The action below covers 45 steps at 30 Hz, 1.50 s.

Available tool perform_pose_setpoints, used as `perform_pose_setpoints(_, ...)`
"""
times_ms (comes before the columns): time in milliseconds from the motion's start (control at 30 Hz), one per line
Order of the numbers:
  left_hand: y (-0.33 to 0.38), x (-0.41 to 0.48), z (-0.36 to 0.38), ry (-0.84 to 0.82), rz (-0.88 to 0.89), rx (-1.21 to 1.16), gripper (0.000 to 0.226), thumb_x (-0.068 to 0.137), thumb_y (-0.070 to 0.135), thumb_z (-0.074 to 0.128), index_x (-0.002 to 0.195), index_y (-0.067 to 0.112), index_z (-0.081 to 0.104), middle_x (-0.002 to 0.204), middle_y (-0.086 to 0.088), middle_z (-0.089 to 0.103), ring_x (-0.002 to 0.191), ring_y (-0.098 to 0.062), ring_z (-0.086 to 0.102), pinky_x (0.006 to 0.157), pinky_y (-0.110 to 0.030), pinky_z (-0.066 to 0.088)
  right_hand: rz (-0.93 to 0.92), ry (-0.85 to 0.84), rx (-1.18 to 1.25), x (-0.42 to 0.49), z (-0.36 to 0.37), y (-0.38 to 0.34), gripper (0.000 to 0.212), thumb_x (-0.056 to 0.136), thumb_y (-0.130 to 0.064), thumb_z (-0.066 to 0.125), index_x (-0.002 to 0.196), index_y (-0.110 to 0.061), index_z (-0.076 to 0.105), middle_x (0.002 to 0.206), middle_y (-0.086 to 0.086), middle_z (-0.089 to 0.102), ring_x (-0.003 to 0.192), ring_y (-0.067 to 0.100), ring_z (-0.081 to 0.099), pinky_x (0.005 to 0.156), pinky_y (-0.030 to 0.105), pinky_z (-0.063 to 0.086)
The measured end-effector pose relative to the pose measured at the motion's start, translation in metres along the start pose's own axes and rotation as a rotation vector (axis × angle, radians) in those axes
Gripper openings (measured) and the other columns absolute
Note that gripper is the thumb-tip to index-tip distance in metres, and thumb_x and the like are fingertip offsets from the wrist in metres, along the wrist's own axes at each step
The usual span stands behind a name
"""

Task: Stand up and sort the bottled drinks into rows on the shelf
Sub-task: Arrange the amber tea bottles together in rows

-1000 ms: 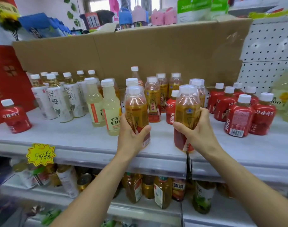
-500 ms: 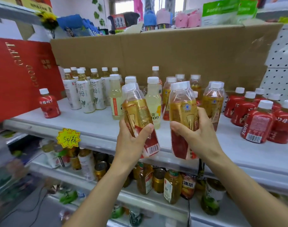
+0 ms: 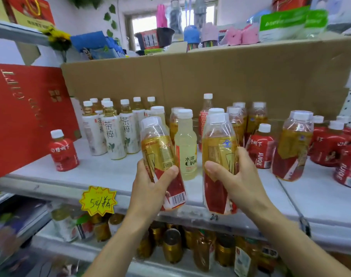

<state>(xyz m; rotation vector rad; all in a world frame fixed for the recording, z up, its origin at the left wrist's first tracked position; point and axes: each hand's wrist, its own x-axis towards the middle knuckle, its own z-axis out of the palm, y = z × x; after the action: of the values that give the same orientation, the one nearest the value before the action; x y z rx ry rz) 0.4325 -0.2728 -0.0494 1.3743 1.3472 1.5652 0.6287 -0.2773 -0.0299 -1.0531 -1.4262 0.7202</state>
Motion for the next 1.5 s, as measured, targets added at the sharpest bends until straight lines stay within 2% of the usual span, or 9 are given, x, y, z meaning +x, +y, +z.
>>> perform_pose_setpoints(167,-0.006,0.037,-0.016,-0.109,0.021,-0.004,0.046,0.078,0.043,0.078,0.116,0.035,0.055,0.103,0.014,0.073,0.093,-0.005,0.071,0.090,-0.044,0.057,0.026,0.084,-0.011,0.014,0.031,0.001,0.042,0.081,-0.034,0.075,0.115,-0.028,0.051,0.098,-0.012,0.067,0.086,-0.003,0.066,0.071,0.019,0.052)
perform_pose_setpoints(333,-0.010,0.056,-0.018,-0.222,0.057,-0.047,0.046,0.081,0.041,0.075,0.122,0.036,0.053,0.108,0.014,0.071,0.097,-0.005,0.070,0.090,-0.042,0.058,0.012,0.197,-0.095,0.021,0.039,0.001,0.042,0.082,-0.031,0.075,0.114,-0.024,0.049,0.096,-0.011,0.064,0.082,-0.009,0.063,0.061,0.009,0.050)
perform_pose_setpoints(600,-0.013,0.058,0.005,-0.379,0.141,-0.069,0.064,0.071,0.055,0.070,0.129,0.046,0.043,0.114,0.020,0.065,0.105,-0.005,0.066,0.086,-0.031,0.058,0.026,0.427,-0.204,0.026,0.003,0.021,0.048,0.080,-0.028,0.078,0.115,-0.026,0.044,0.099,-0.012,0.063,0.085,-0.001,0.063,0.071,0.020,0.046)
perform_pose_setpoints(767,-0.006,0.051,0.025,-0.377,0.145,-0.104,0.067,0.071,0.065,0.071,0.128,0.043,0.044,0.113,0.021,0.063,0.103,0.004,0.063,0.081,-0.023,0.057,0.100,0.415,-0.242,0.044,-0.020,0.043,0.067,0.083,-0.029,0.077,0.131,-0.027,0.031,0.113,-0.013,0.056,0.100,-0.001,0.056,0.088,0.027,0.042)
perform_pose_setpoints(1033,-0.003,0.042,0.031,-0.321,0.127,-0.108,0.061,0.066,0.060,0.067,0.120,0.053,0.040,0.106,0.031,0.060,0.099,0.011,0.061,0.065,-0.013,0.055,0.186,0.330,-0.665,0.082,-0.037,0.059,0.083,0.092,-0.026,0.066,0.153,-0.016,0.011,0.150,0.011,0.022,0.139,0.032,0.021,0.117,0.046,0.019)
perform_pose_setpoints(1167,-0.007,0.040,0.027,-0.282,0.106,-0.095,0.069,0.072,0.063,0.072,0.131,0.046,0.039,0.113,0.024,0.061,0.102,-0.001,0.064,0.073,-0.020,0.057,-0.268,0.558,-0.679,0.079,-0.023,0.035,0.069,0.090,-0.001,0.058,0.150,-0.009,0.026,0.147,0.011,0.032,0.134,0.022,0.029,0.115,0.038,0.028)
perform_pose_setpoints(1233,-0.008,0.039,0.025,-0.271,0.106,-0.094,0.072,0.073,0.064,0.073,0.133,0.045,0.040,0.114,0.023,0.061,0.104,-0.003,0.064,0.076,-0.022,0.057,-0.364,0.440,-0.540,0.088,-0.006,0.016,0.063,0.094,-0.012,0.060,0.149,-0.013,0.028,0.139,0.003,0.044,0.128,0.013,0.040,0.109,0.029,0.037)
perform_pose_setpoints(1333,-0.010,0.037,0.025,-0.270,0.111,-0.102,0.073,0.073,0.060,0.075,0.135,0.042,0.041,0.115,0.021,0.064,0.105,-0.005,0.065,0.081,-0.027,0.058,-0.053,0.139,-0.280,0.110,0.015,0.004,0.055,0.091,-0.037,0.065,0.136,-0.026,0.035,0.125,-0.006,0.058,0.114,0.009,0.057,0.100,0.036,0.049)
perform_pose_setpoints(1500,-0.012,0.031,0.026,-0.297,0.128,-0.075,0.068,0.068,0.052,0.072,0.129,0.044,0.044,0.109,0.025,0.065,0.102,0.001,0.066,0.080,-0.024,0.056,-0.007,0.079,-0.269,0.103,0.010,0.012,0.039,0.092,-0.039,0.063,0.123,-0.023,0.046,0.114,-0.006,0.061,0.105,0.010,0.061,0.091,0.038,0.054)
